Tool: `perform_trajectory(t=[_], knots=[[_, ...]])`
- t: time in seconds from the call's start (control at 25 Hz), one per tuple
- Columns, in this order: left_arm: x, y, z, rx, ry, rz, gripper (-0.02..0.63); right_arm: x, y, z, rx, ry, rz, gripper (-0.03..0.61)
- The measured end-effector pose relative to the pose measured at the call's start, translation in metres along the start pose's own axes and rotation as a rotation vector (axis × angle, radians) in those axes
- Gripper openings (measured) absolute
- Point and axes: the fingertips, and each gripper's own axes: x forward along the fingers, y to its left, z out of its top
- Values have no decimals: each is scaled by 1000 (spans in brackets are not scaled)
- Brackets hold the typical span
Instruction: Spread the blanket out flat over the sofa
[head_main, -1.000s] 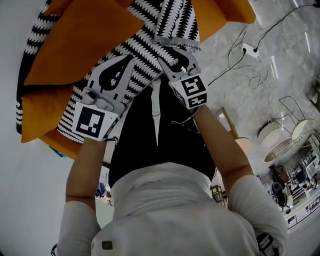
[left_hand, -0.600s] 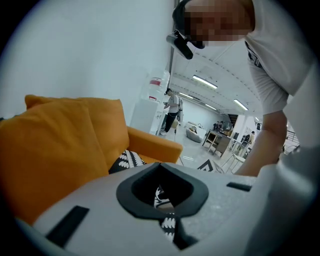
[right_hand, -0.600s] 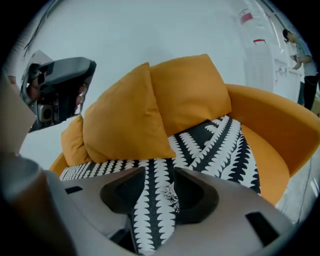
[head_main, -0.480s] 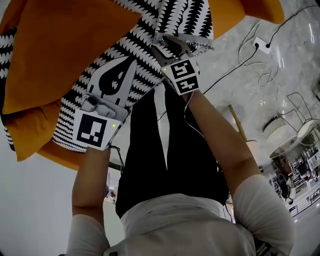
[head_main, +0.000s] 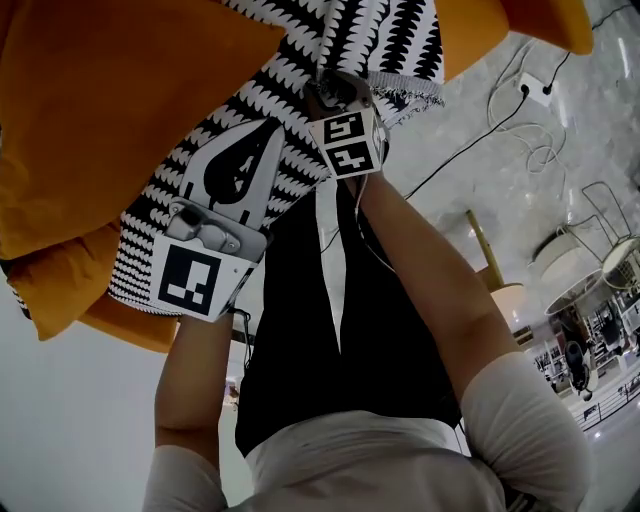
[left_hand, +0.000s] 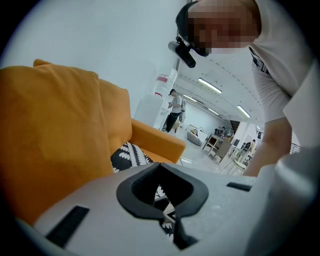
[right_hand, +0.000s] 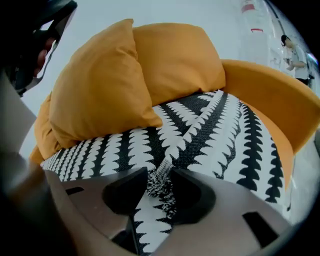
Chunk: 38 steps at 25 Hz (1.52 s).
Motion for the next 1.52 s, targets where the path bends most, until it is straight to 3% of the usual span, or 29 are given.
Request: perform_trajectory(t=[0.08,0.24,0.4,0.56,0.72,0.96,1.12,1.28,1.52], knots=[[-20,11,-34,27,-104,-15,9,22,4,-5,-85,-59,-101,154],[-80,41,-85,-38,-88,-80,9,40,71,-45,-127,14,-178,126],[-72,50,-66,-54,-40,-87,9,39,67,-40,-71,54,-139,71],[-54,33,-41,-68,-14,-91,9,18,52,-37,-8,74,-94,40],[-54,26,-53,-34,-126,-151,9,2,28,-26,-76,1,-194,40],[-115,9,-88,-2,-166,-224,9,-29,75,-43,-80,-66,-280,38],[-124,-13,-71,23,-162,-256,9,-70,65,-29,-65,-105,-320,38],[-119,-36,-29,27,-149,-260,9,-116,42,-3,-49,-124,-320,38],[-67,-74,5,28,-155,-242,9,-153,-16,-3,-59,-122,-299,37]])
